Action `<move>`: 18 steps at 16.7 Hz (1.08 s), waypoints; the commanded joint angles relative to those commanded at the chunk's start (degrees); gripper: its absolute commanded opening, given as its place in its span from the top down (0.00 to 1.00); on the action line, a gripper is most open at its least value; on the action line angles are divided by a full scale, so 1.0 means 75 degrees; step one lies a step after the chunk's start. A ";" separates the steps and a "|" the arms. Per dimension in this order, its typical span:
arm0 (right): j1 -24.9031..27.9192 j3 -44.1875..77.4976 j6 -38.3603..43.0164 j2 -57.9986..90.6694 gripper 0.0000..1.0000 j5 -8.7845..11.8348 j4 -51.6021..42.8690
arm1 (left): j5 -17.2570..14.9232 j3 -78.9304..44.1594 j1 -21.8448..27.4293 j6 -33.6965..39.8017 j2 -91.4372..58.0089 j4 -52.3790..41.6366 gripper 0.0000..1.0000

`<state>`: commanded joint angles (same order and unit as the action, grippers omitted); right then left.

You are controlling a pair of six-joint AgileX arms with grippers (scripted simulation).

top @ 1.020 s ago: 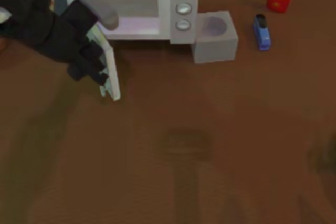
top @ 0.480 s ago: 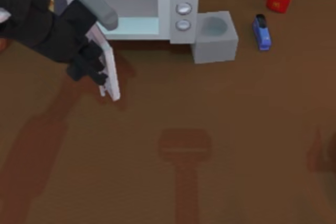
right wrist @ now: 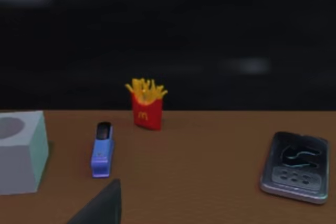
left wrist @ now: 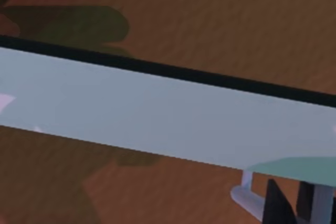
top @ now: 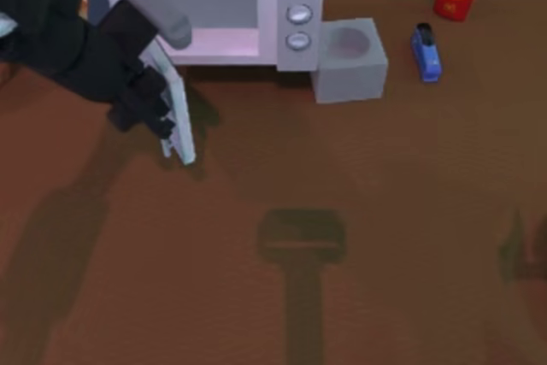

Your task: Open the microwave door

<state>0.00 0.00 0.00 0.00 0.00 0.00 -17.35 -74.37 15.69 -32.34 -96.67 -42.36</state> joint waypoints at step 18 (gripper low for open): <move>0.0000 0.0000 0.0000 0.0000 0.00 0.0000 0.0000 | -0.0690 -0.0082 -0.0678 -0.1700 -0.0017 -0.0649 1.00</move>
<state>0.00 0.00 0.00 0.00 0.00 0.00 -22.53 -74.98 10.60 -45.09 -96.80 -47.23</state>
